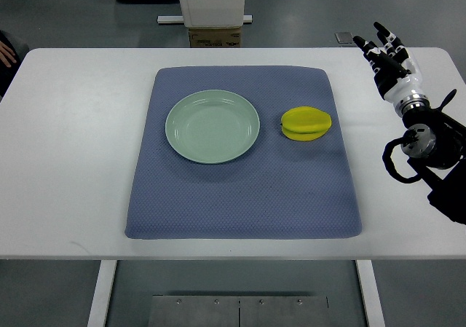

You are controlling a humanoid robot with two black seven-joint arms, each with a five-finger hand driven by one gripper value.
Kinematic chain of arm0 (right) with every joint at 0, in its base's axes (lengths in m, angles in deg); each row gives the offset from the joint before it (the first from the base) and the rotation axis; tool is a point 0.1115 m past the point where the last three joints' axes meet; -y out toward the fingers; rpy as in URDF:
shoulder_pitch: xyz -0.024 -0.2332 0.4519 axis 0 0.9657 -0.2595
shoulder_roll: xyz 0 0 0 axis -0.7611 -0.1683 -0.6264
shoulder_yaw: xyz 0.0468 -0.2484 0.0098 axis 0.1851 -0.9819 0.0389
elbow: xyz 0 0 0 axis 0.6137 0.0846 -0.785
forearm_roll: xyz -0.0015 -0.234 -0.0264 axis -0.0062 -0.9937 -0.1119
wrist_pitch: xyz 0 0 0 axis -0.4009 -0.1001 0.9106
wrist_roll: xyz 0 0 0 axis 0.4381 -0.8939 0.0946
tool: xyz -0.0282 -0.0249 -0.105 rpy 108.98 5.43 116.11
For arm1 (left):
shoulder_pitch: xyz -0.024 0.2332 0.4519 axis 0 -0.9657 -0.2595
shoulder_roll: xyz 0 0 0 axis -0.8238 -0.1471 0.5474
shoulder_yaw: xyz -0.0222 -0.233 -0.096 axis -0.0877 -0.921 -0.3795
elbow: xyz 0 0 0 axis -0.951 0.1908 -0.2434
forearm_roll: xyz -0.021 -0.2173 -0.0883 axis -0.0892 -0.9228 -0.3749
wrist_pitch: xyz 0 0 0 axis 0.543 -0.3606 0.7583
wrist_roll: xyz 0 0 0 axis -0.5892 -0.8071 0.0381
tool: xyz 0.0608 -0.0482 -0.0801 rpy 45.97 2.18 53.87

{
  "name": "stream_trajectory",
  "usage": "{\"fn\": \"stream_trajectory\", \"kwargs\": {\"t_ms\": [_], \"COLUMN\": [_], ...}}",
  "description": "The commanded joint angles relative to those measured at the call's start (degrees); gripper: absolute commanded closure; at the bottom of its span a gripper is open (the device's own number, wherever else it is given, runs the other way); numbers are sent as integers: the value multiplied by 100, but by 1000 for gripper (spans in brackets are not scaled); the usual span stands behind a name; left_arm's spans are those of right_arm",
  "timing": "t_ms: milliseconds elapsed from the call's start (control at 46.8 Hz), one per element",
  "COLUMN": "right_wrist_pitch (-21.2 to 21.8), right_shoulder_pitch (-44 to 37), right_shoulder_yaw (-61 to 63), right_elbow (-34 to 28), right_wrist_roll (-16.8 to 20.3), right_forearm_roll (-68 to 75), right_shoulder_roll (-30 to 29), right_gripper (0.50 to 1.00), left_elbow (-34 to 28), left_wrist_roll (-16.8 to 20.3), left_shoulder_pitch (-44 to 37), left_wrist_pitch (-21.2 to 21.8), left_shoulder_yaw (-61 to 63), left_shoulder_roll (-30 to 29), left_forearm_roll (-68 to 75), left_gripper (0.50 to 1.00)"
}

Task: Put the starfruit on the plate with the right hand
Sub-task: 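Raise and open the right hand above the yellow starfruit area, then reach the right hand down to the yellow starfruit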

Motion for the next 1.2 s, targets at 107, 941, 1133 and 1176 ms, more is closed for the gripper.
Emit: {"fn": "stream_trajectory", "kwargs": {"t_ms": [107,941,1133,1176], "right_wrist_pitch": [810,906,906,906], "right_shoulder_pitch": [4,-224,-601,-716], "right_shoulder_yaw": [34,-1257,-1960,-2171], "right_elbow": [26,-800,-844,-862], "right_wrist_roll": [-76,-41,-41,-41], "right_forearm_roll": [9,-1493,-2319,-2460], "right_shoulder_roll": [302,1426,1585,1611], "right_gripper": [500,500,500,500], "left_elbow": [1,1,1,1], "left_wrist_roll": [0,0,0,0], "left_shoulder_pitch": [0,0,0,0], "left_wrist_pitch": [0,0,0,0], "left_shoulder_yaw": [0,0,0,0], "left_shoulder_roll": [0,0,0,0], "left_forearm_roll": [-3,-3,6,-3], "left_gripper": [500,500,500,500]}}
